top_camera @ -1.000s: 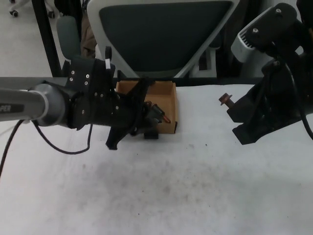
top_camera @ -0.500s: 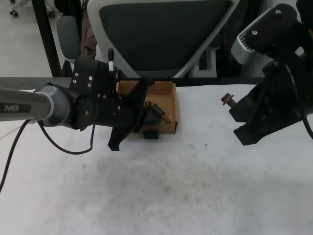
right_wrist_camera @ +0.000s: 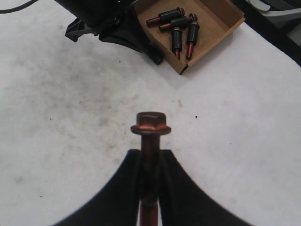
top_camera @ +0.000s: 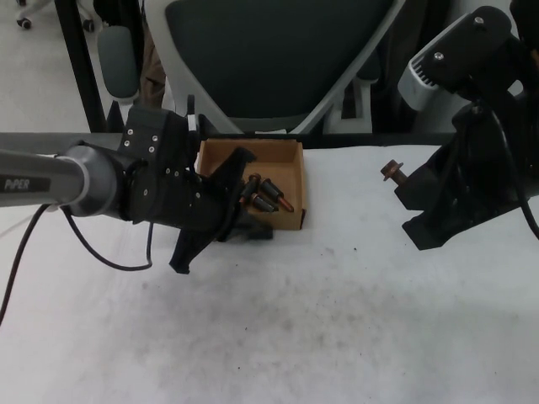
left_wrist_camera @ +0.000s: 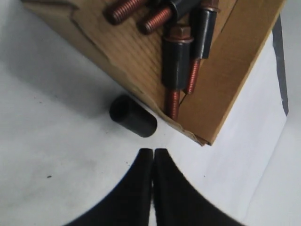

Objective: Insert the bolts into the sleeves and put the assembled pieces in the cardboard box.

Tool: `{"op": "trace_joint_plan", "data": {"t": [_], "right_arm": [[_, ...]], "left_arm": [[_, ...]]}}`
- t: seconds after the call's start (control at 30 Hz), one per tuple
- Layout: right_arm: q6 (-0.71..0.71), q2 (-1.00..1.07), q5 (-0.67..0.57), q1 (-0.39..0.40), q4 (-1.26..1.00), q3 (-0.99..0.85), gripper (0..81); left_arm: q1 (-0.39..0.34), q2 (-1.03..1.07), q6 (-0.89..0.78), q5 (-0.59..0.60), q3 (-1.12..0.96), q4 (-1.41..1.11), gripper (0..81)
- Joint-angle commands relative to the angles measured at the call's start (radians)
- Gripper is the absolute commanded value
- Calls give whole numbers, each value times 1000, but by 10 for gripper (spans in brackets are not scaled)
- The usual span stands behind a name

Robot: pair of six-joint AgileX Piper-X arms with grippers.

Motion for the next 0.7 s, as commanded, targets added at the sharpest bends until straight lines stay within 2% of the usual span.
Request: {"op": "trace_joint_plan", "data": {"t": [0.0, 0.33, 0.67], "right_arm": [[-9, -15, 8, -1, -5, -2, 3], [-9, -15, 38, -1, -5, -2, 3], [-9, -15, 38, -1, -5, -2, 3]], "left_arm": [[12, -1, -4, -54, -11, 23, 8], [13, 64, -35, -35, -53, 42, 8], [19, 90, -30, -113, -104, 3, 8]]}}
